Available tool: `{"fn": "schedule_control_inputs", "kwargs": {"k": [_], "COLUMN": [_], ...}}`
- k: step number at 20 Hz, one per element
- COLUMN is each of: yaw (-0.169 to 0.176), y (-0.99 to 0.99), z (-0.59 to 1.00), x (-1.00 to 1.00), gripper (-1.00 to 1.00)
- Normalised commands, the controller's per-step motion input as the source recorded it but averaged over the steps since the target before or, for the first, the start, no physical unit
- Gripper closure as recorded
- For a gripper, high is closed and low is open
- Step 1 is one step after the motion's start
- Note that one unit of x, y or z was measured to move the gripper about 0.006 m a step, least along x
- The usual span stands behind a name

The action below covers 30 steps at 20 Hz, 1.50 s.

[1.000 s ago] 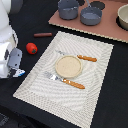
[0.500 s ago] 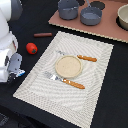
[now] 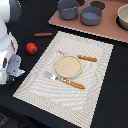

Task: Place the fish, sausage, and tomato into the frying pan.

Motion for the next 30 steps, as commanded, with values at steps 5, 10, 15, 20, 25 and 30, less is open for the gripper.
{"fn": "schedule_control_inputs", "kwargs": {"k": [5,10,15,20,25,30], "yaw": [0.006,0.0,0.024,0.004,0.0,0.0], "y": [-0.04,-0.05,0.17,0.62,0.72,0.78], "z": [-0.36,0.16,1.0,1.0,1.0,1.0], "x": [0.02,0.08,0.11,0.8,1.0,0.99], "gripper": [1.0,1.0,1.0,1.0,1.0,1.0]}}
